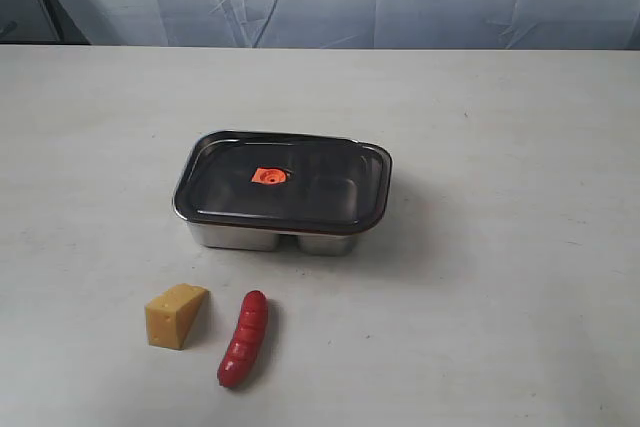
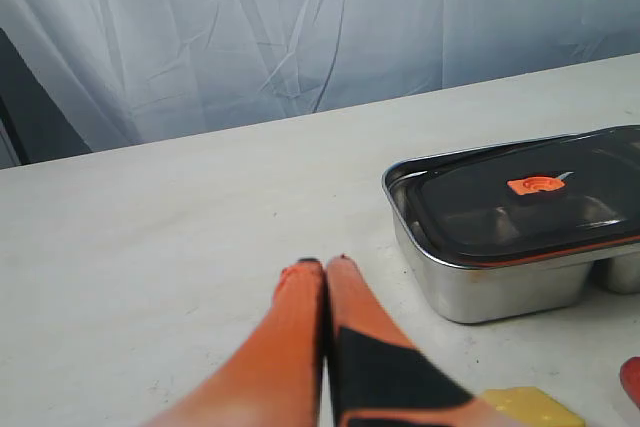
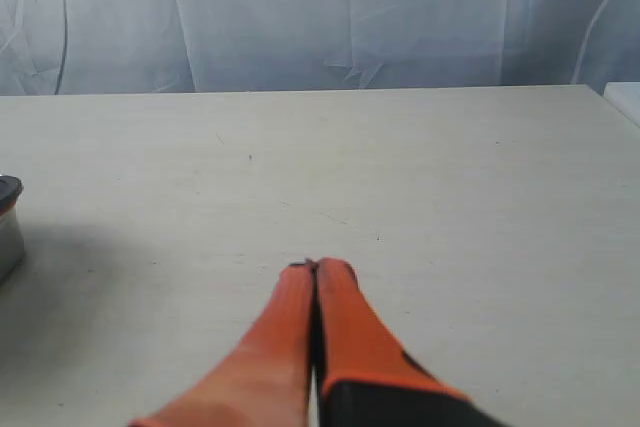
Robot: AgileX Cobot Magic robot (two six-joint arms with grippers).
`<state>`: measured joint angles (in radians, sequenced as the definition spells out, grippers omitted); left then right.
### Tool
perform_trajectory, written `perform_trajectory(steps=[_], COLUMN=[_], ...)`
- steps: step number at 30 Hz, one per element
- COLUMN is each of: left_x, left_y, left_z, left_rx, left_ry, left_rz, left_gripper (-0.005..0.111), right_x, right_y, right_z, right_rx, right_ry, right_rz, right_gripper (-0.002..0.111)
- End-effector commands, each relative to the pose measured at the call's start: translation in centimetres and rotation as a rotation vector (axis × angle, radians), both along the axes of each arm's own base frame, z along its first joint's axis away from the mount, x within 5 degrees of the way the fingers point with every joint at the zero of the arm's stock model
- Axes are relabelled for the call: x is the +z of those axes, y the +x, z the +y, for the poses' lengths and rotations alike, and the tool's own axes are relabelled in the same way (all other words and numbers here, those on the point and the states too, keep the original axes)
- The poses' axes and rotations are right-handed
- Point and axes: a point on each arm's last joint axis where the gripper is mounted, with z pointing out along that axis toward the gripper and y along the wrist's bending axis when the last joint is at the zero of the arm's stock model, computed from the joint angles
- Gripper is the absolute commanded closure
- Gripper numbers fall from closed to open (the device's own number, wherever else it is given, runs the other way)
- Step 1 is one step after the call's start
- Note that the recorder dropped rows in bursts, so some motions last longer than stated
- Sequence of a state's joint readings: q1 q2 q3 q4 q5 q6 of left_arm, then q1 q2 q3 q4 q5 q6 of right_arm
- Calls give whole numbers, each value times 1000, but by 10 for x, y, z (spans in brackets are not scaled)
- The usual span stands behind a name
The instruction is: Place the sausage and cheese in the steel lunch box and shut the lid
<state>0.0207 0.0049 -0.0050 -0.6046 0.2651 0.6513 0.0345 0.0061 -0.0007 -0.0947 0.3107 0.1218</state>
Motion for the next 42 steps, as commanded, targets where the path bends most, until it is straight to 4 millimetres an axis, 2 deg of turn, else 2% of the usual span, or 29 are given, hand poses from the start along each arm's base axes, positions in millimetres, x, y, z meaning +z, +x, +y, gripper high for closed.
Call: perform_trajectory(steps=[1,7,12,14,15,17,19,20,22,27,30,33,36,37,40,42], left_x=[-1,-1,-1,-1,-1,-1,-1,-1,-1,-1,-1,-1,-1,-1,-1,-1], left_y=[0,0,0,0,0,0,0,0,0,0,0,0,0,0,-1,-1], left_z=[0,0,0,0,0,0,0,0,0,0,0,0,0,-1,-1,-2], left_rx=[-2,-2,-2,-2,-2,-2,-2,-2,-2,-2,-2,-2,-9,-14,-26,-30], left_ry=[0,0,0,0,0,0,0,0,0,0,0,0,0,0,0,0], left_rz=[-3,-3,-3,-3,-3,-3,-3,-3,-3,-3,-3,-3,-3,-3,-3,-3], left_gripper=[107,107,107,107,107,107,107,107,107,107,107,107,107,107,107,107], right_x=[1,1,9,12,15,24,33,35,40,45,42,37,47,55,82,93], right_y=[0,0,1,2,2,2,1,1,0,-2,-1,0,-2,-4,-12,-15], right_z=[0,0,-4,-1,1,3,1,-1,-4,-8,-6,-3,0,2,6,8], right_rx=[-3,-2,-1,4,5,-3,-21,-30,-47,-63,-57,-53,-31,-8,75,110], right_ry=[-7,-17,-228,-122,3,365,629,694,788,828,895,1062,1201,1165,916,836], right_rz=[-10,-17,-99,-143,-171,-262,-347,-378,-433,-508,-468,-391,-356,-343,-354,-352], right_gripper=[109,109,109,109,109,109,109,109,109,109,109,109,109,109,109,109])
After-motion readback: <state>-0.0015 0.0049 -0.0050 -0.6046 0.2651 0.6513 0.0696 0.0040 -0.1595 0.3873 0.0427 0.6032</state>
